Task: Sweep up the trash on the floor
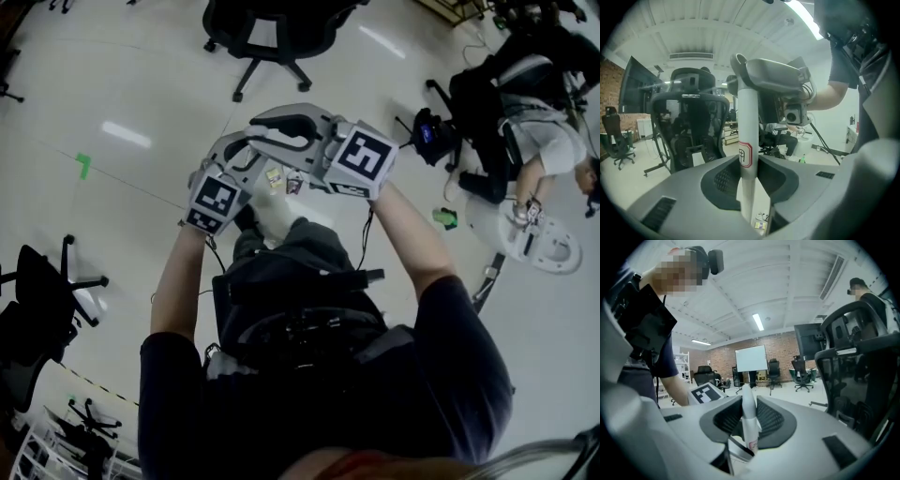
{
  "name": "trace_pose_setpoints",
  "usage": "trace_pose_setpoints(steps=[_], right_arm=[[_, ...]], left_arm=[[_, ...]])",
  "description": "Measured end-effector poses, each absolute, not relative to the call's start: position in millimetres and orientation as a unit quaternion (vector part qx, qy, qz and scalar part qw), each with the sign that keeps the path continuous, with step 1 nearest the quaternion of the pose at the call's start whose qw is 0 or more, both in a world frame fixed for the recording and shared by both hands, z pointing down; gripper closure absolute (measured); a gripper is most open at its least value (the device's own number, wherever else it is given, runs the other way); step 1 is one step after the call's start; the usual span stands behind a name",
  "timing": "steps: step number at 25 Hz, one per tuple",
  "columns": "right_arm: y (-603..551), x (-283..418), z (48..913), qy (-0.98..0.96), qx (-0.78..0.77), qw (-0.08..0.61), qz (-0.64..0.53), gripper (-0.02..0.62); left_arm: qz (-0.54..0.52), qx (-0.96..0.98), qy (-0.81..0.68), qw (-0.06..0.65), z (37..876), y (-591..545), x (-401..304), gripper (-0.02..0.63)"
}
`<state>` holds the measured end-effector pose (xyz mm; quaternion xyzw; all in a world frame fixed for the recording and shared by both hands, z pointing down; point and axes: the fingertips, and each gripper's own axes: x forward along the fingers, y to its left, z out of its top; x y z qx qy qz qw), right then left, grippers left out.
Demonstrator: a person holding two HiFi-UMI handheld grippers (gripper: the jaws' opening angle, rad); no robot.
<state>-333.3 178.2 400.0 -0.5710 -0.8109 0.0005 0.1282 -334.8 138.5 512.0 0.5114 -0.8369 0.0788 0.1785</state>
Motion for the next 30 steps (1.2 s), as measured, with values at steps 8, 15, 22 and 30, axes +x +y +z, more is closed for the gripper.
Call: trace_pose_setpoints(steps=[8, 15, 22, 30], right_arm=[[197, -330, 403, -0.755, -0.649, 0.095, -0.02, 0.484], [173, -309, 423, -0.714, -0.693, 0.085, -0.042, 0.484], [156, -302, 446, -0.704, -0.701, 0.091, -0.064, 0.485], [152, -288, 480, -0.725, -0.672, 0.12, -0.088, 0.485]], left_arm=[[0.104, 0.368, -0.9, 0.208, 516, 164, -355, 0.511], [0.126, 0.266, -0.925, 0.242, 535, 155, -345, 0.509], [0.141, 0.219, -0.928, 0.267, 563, 145, -337, 0.511], [0.147, 0.257, -0.91, 0.291, 597, 130, -323, 0.511]])
